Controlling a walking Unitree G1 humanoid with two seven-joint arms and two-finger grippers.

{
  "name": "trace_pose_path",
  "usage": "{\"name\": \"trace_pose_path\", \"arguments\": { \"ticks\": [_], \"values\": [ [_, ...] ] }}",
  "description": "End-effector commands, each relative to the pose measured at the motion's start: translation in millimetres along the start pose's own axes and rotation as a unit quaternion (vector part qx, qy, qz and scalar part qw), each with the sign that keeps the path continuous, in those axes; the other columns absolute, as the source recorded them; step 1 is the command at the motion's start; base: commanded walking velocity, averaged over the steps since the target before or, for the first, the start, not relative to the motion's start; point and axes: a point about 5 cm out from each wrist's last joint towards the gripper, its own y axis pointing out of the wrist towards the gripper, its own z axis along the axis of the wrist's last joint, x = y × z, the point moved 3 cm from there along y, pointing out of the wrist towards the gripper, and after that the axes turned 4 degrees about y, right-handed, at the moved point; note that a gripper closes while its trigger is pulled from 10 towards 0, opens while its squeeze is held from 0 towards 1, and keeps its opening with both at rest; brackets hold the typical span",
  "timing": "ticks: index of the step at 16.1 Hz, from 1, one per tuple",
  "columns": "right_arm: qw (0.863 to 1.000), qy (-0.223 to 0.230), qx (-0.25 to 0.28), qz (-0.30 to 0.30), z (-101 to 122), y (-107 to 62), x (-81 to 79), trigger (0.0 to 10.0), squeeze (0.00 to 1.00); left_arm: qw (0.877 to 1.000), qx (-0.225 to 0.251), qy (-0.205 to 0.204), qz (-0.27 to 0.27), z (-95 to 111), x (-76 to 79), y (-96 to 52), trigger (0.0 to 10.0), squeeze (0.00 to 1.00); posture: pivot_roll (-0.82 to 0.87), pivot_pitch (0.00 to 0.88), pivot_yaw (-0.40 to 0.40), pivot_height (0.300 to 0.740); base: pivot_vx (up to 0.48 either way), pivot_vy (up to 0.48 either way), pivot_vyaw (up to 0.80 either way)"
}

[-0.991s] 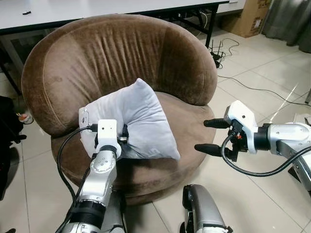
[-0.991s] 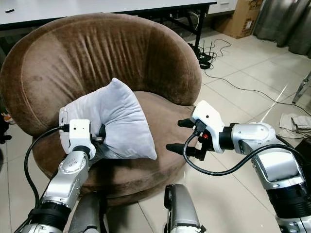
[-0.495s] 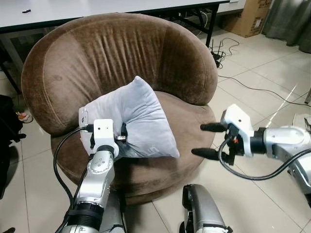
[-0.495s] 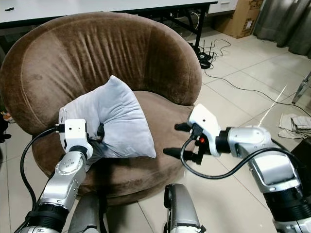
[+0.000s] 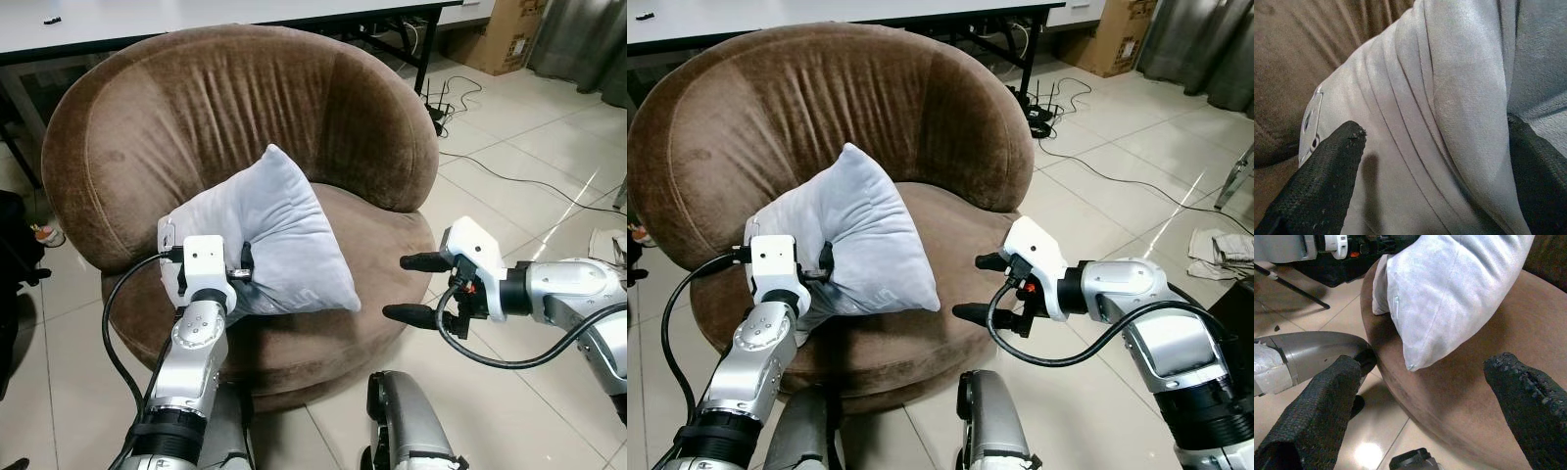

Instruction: Move the pillow to the sofa from floor

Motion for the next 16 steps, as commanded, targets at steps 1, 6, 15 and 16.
{"name": "trace_pose_path", "arguments": {
  "ticks": [1,6,15,16],
  "values": [
    [1.000,-0.005,0.001,-0.002,-0.2,0.2,-0.4,10.0,0.00,0.999,-0.052,-0.004,0.009,-20.1,-7.1,-3.2,10.0,1.00,-0.19,0.000,-0.021,0.544,0.000,0.000,0.00],
    [1.000,-0.001,-0.004,-0.009,-5.6,4.1,0.6,10.0,0.00,0.998,-0.040,-0.025,0.028,11.5,-18.2,-24.5,10.0,0.00,-0.15,0.000,-0.022,0.544,0.000,0.000,0.00],
    [1.000,0.005,-0.001,0.007,-7.6,19.8,-2.7,10.0,0.00,0.996,-0.043,-0.039,0.068,42.3,-39.7,-44.9,10.0,0.00,-0.09,0.000,-0.052,0.544,0.000,0.000,0.00],
    [1.000,-0.012,-0.008,0.008,-9.4,21.3,-4.9,10.0,0.00,0.995,-0.050,-0.039,0.073,39.4,-41.8,-43.7,10.0,0.00,-0.10,0.000,-0.051,0.544,0.000,0.000,0.00]
  ]
}}
